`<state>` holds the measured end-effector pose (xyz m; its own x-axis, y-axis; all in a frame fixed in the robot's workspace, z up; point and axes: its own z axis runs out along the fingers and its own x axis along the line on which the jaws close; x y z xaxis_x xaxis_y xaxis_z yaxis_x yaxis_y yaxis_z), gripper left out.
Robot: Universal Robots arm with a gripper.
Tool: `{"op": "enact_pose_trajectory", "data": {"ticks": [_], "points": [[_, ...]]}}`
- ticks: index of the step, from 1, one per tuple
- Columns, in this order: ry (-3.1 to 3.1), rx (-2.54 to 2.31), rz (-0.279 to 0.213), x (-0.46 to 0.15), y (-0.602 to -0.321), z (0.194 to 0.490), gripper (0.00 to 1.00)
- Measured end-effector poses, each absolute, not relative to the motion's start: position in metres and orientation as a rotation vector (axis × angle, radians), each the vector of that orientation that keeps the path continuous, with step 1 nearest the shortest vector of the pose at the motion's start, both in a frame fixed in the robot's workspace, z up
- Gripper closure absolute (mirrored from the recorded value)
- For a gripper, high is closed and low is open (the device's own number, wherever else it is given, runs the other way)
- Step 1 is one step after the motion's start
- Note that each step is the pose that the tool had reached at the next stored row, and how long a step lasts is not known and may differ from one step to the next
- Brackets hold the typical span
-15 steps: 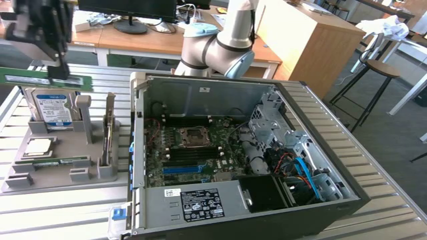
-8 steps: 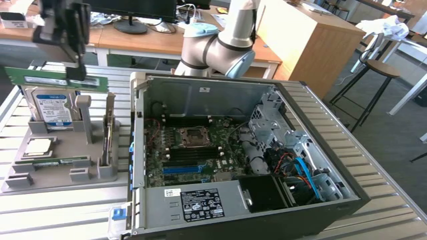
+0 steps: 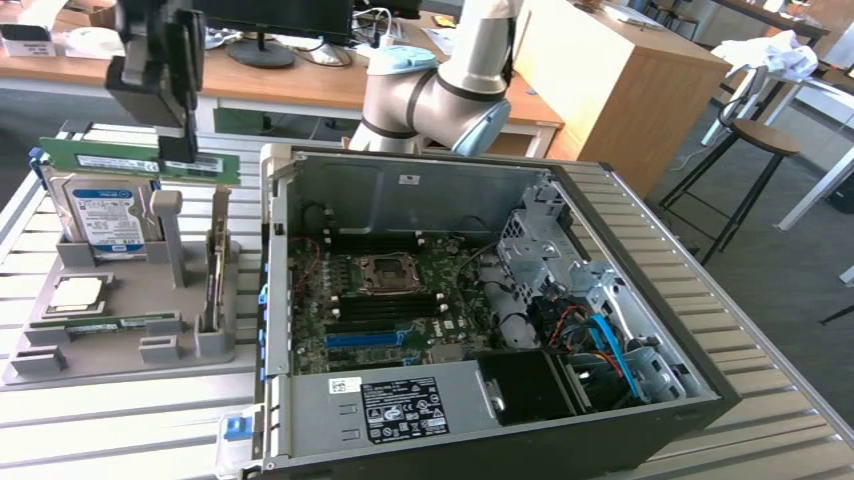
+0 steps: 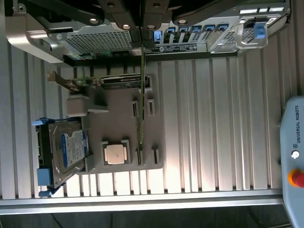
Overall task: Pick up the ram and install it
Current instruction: 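Pick up the ram and move it above insertion slot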
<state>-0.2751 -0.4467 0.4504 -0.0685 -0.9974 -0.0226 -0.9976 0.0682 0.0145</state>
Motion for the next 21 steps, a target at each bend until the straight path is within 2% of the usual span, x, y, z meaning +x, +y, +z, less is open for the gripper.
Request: {"op": "enact_pose_trajectory", "data": {"ticks": [21], "points": [[2.256, -2.180, 0.044, -0.208, -0.447, 0.450, 0.89]]}}
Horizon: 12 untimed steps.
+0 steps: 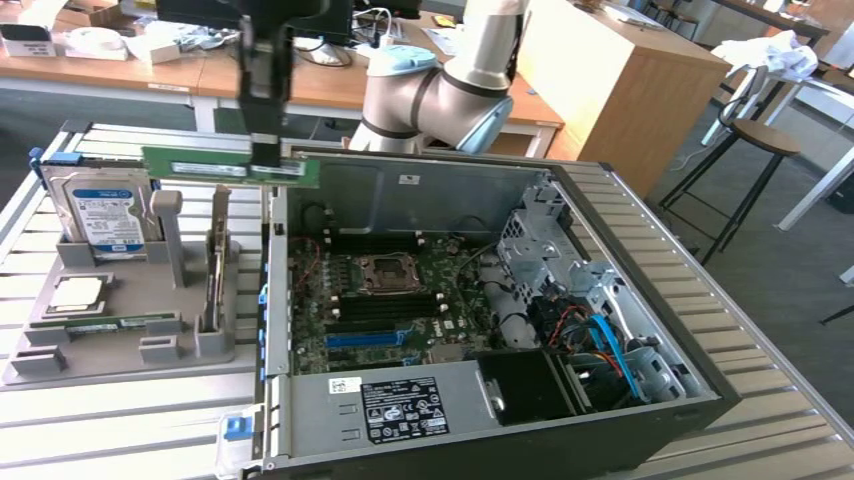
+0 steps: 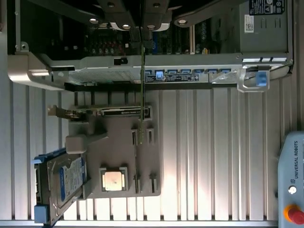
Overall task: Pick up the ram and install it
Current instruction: 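Pick up the ram and move it above insertion slot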
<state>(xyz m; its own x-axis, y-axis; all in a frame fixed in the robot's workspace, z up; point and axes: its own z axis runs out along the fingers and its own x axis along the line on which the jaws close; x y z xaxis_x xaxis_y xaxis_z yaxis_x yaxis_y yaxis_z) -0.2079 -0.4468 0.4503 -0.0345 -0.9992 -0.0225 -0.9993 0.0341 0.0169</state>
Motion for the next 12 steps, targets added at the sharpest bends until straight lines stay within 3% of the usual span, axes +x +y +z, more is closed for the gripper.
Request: {"op": "enact_pose_trajectory", "data": {"ticks": [12], "points": [[2.253, -2.184, 0.045, -0.160, -0.447, 0.450, 0.89]]}}
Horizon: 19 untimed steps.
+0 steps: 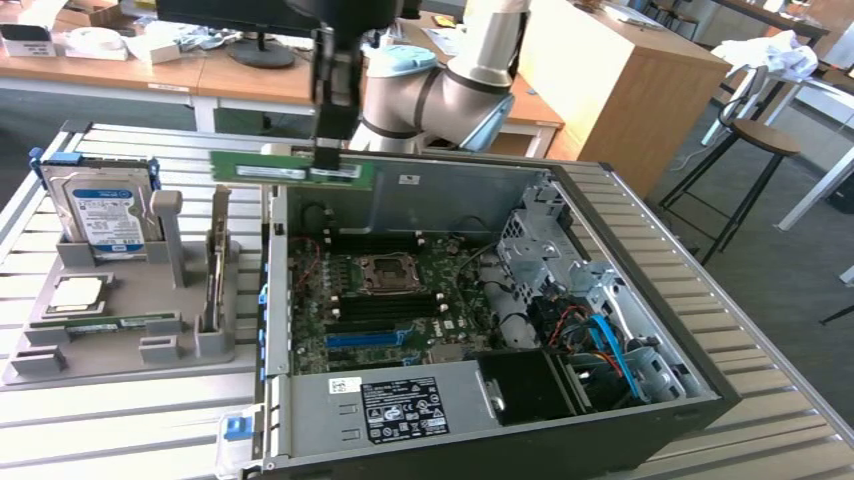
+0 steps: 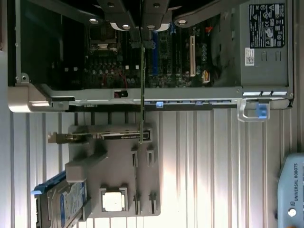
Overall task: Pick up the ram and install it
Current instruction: 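Pick up the ram and move it above insertion slot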
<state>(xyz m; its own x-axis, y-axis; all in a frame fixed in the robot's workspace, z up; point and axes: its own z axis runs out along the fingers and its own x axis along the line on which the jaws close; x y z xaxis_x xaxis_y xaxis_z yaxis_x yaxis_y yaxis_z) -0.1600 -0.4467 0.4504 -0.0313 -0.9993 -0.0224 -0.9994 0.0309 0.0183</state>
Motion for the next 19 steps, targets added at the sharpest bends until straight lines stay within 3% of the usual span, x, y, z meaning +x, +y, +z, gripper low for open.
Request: {"op": "enact_pose_trajectory", "data": {"ticks": [19], "points": [[2.248, -2.192, 0.048, -0.084, -0.447, 0.450, 0.89]]}}
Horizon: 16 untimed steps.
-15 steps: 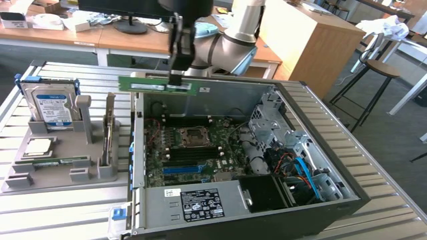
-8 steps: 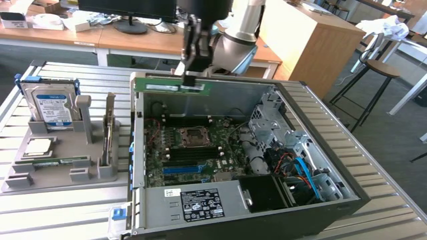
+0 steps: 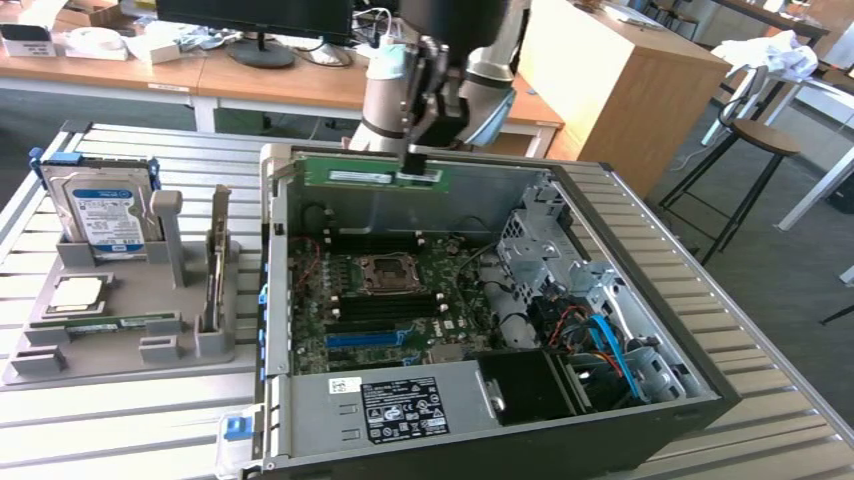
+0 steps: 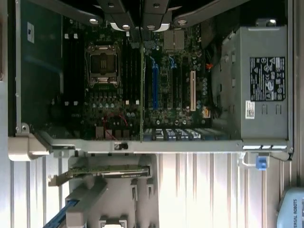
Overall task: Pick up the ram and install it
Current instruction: 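Pick up the ram and move it above insertion slot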
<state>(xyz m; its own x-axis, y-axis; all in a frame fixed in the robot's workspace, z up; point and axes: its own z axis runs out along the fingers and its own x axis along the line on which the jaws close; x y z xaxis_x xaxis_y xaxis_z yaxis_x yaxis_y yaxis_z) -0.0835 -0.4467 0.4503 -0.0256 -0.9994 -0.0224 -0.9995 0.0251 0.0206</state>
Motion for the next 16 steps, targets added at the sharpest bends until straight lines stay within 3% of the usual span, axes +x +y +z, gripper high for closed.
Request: {"op": "enact_pose_trajectory", "data": {"ticks": [16], "points": [[2.245, -2.196, 0.049, -0.041, -0.447, 0.450, 0.89]]}}
